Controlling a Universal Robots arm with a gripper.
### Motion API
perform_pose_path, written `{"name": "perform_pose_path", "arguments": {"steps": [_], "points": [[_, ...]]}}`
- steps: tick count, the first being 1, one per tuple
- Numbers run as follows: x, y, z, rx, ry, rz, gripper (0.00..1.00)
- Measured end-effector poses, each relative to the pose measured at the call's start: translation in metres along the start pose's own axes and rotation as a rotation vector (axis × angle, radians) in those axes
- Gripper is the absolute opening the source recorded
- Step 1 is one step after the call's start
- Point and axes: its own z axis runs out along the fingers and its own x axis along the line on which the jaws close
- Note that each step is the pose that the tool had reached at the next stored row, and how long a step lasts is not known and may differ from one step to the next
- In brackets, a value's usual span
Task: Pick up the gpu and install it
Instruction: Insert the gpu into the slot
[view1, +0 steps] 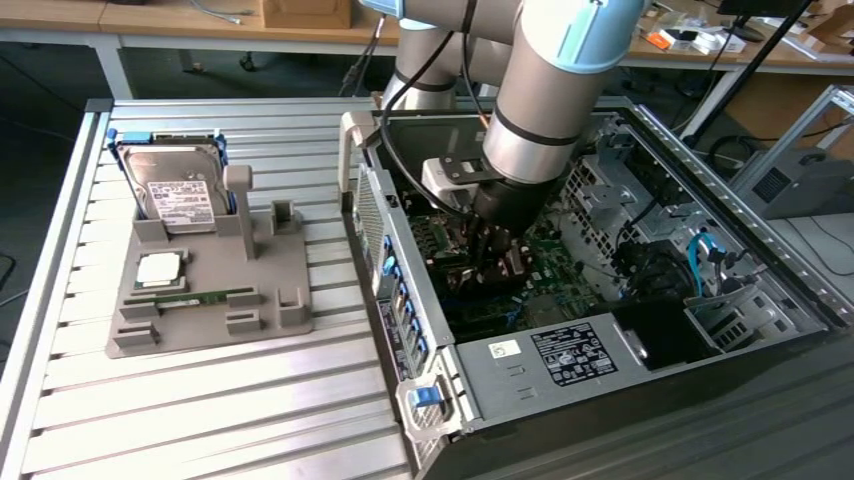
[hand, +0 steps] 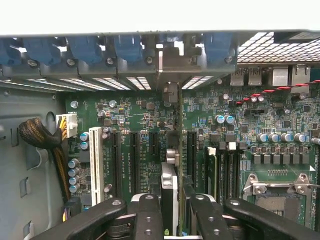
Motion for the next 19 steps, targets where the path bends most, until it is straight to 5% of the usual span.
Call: {"name": "perform_pose_path", "arguments": {"steps": [3,6,12,19], "points": [[0.000,0.0000,0.0003,0.0003,-0.0006,0.000,0.27],[0.000,0.0000,0.0000,0.0000,0.0000,0.000,0.46],[0.000,0.0000,-0.0021,-0.0001,0.0001,0.000,0.46],[-0.002,0.0003,-0.0281,0.0037,0.0012,0.000,0.46]]}}
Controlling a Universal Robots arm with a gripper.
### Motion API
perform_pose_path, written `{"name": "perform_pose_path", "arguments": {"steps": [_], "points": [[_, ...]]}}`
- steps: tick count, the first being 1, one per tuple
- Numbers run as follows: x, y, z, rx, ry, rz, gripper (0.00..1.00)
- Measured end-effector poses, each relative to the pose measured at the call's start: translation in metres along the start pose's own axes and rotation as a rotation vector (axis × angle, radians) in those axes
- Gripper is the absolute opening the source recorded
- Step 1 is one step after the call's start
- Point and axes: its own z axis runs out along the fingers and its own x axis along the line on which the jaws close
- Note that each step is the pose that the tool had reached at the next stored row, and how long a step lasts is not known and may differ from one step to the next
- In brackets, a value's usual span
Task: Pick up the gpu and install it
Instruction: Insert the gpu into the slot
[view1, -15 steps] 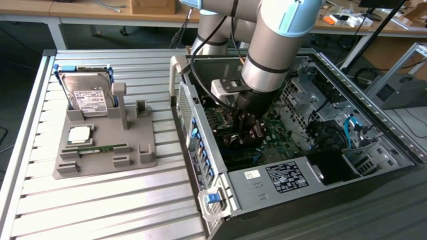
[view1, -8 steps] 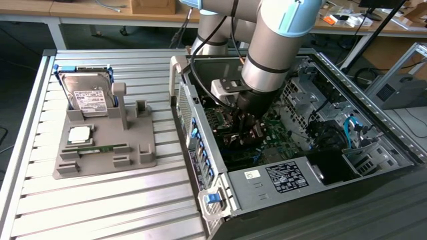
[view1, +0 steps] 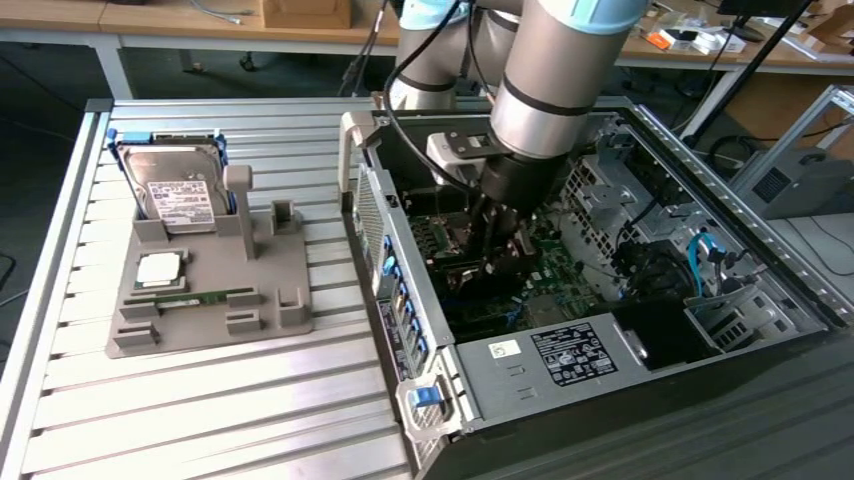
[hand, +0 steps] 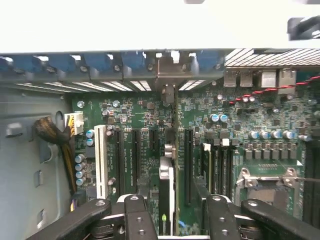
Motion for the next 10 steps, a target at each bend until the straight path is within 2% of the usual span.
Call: {"name": "perform_pose_path", "arguments": {"steps": [4,6,7,8,10], "points": [[-0.003,-0.0001,-0.0123,0.0004,0.0013,0.000,0.45],[-0.006,-0.0001,-0.0156,0.0006,0.0028,0.000,0.32],[-0.007,-0.0001,-0.0159,0.0006,0.0030,0.000,0.20],[-0.008,-0.0001,-0.0159,0.0006,0.0030,0.000,0.20],[-0.008,-0.0022,-0.0159,0.0007,0.0030,0.000,0.11]]}}
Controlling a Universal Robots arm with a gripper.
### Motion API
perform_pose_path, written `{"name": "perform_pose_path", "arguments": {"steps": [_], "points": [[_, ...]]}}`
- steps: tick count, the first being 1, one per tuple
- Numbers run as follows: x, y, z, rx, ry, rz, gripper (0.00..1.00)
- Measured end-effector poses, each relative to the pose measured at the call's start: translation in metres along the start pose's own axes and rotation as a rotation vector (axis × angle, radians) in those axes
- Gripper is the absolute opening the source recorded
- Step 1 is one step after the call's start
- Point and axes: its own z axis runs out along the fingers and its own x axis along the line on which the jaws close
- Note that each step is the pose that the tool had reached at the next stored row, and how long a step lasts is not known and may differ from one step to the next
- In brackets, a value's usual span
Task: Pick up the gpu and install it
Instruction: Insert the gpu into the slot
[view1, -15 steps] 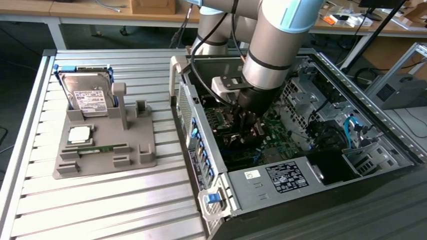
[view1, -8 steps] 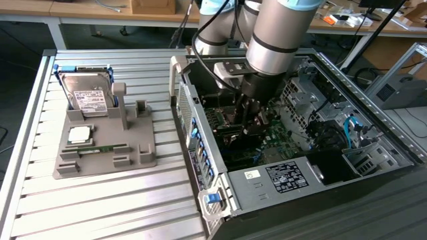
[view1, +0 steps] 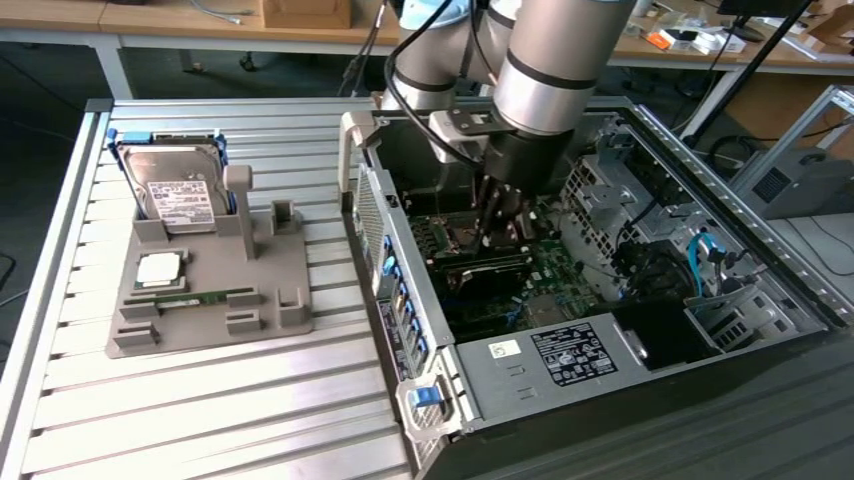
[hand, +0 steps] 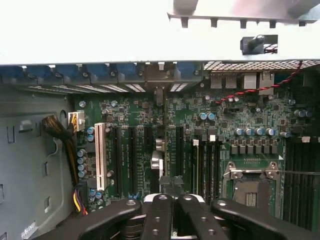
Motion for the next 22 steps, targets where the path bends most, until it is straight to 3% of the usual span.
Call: {"name": "perform_pose_path", "arguments": {"steps": [14,22], "points": [[0.000,-0.0545,0.0012,-0.0185,0.0001,-0.001,0.11],[0.000,-0.0647,0.0013,-0.0211,0.0001,-0.002,0.11]]}}
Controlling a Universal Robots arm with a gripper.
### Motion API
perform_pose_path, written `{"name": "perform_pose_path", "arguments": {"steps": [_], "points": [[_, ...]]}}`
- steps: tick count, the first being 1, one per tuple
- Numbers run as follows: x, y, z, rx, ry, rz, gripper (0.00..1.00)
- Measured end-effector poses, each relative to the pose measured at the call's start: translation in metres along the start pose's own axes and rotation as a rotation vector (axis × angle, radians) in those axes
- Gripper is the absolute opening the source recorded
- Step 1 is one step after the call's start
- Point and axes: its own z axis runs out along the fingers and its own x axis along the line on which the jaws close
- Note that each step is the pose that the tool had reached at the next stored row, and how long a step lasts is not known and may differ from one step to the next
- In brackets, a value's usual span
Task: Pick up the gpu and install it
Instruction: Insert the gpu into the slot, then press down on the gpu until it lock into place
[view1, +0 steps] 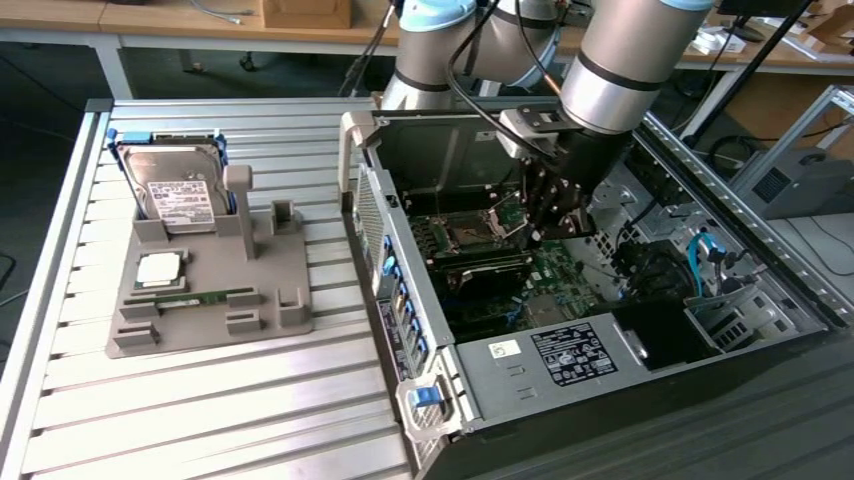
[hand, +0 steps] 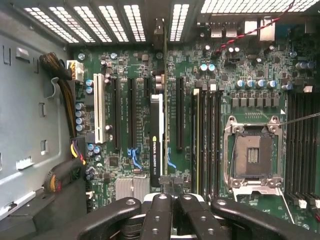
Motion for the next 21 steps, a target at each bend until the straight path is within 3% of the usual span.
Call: {"name": "perform_pose_path", "arguments": {"steps": [14,18,21], "points": [[0.000,-0.0008,0.0000,0.0000,0.0000,0.000,0.11],[0.000,0.0103,0.0004,0.0001,-0.0001,0.000,0.11],[0.000,0.0233,0.0010,0.0008,0.0000,0.000,0.11]]}}
